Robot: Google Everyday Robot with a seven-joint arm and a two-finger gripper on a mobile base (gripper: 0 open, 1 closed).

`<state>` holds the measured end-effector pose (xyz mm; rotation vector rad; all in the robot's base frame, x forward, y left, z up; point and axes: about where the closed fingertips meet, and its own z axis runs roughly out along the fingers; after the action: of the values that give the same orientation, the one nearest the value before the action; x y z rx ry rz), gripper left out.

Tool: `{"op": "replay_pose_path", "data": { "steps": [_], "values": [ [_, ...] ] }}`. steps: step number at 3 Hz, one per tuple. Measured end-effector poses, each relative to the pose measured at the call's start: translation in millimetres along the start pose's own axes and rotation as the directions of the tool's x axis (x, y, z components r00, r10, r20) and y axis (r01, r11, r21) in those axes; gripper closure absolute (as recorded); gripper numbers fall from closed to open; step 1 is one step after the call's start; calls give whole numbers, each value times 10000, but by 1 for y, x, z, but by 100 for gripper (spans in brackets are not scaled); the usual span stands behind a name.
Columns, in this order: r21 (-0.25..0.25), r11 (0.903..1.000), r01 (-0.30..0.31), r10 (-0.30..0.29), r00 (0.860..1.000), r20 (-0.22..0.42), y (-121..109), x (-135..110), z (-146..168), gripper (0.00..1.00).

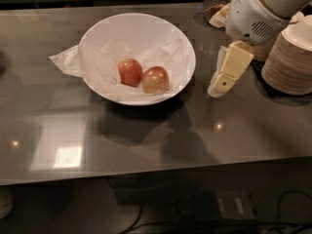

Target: Pick apple from white bowl

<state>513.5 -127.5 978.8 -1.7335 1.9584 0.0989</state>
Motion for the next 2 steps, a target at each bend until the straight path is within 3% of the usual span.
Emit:
{"op": "replay_pose_path", "data": {
  "steps": [2],
  "values": [
    [-3,9999,160,-160,9997,173,-2,-5,7,0]
  ]
}}
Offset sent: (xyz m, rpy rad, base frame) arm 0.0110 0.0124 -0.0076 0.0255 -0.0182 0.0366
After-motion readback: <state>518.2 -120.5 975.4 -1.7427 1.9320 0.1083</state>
